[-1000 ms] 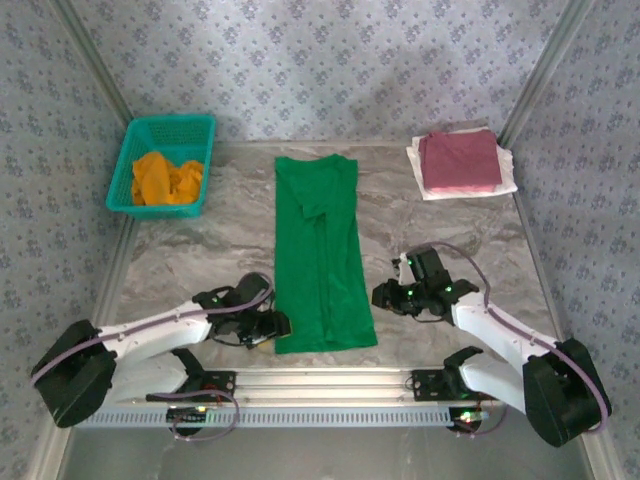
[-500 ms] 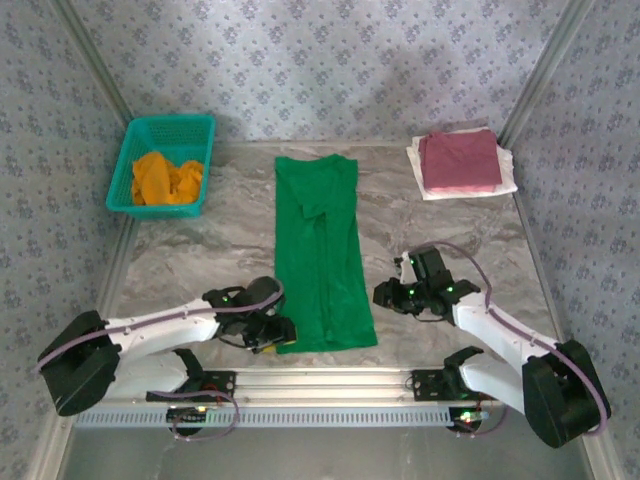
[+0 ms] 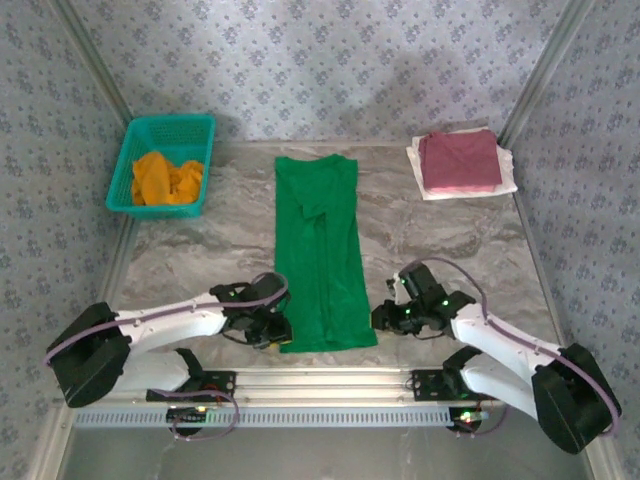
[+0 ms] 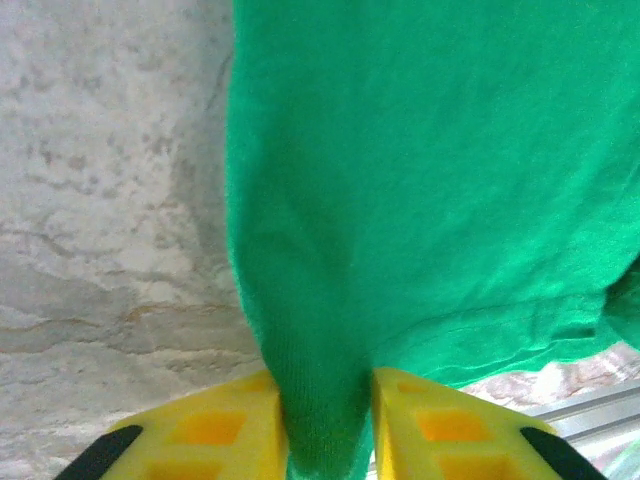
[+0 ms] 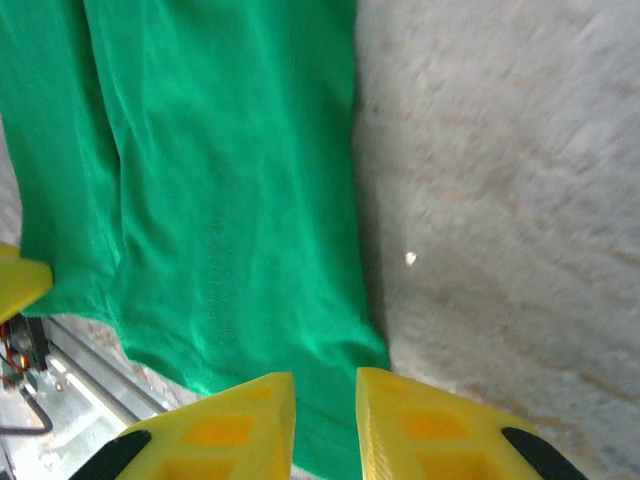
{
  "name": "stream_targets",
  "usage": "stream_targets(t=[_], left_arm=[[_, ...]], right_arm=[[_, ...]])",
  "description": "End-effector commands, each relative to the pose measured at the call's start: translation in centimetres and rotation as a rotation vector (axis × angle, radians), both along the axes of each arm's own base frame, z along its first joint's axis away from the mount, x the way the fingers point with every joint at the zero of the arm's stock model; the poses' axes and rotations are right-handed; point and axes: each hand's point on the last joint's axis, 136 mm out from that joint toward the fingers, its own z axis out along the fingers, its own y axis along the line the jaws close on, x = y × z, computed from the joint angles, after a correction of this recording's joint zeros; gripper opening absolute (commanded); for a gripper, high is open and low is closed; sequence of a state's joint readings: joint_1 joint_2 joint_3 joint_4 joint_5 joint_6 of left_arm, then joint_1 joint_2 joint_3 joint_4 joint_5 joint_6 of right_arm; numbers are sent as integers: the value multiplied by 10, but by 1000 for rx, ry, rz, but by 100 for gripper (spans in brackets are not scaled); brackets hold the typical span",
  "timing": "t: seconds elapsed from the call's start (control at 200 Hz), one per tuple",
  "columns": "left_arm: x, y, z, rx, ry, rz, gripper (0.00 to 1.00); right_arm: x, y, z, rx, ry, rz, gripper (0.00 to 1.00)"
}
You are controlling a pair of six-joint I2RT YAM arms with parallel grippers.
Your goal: Fold and stack the t-shirts
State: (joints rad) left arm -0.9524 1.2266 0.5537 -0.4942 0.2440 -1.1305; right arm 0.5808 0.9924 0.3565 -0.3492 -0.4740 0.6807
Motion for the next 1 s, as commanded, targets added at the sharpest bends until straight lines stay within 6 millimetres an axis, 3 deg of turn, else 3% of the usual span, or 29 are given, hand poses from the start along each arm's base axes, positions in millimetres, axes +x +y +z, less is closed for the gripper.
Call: stream_targets(t=[0.0,0.145,0.24,0.32,0.615,0.994], left_arm=[[6,-5,8,2,-34,-11,17],[6,-2,8,10,-42,-6,0],[7,2,9,16,-55,0,0],[7,4,8,19,-62,4,0],[6,5,3,5,-70,11,0],[5,8,3,-19,-82,30,0]], right_arm=[[-20,-2,-8,-38,50,31,27],[-31,-6,-10,-69,62,41,35],[-32,-10,-8,-68,56,13,38],[-34,-12,-11,-63,70,-23,46],[-37,3,-19,-26,113,-13,43],[-30,28,-9,-30,94,29,40]])
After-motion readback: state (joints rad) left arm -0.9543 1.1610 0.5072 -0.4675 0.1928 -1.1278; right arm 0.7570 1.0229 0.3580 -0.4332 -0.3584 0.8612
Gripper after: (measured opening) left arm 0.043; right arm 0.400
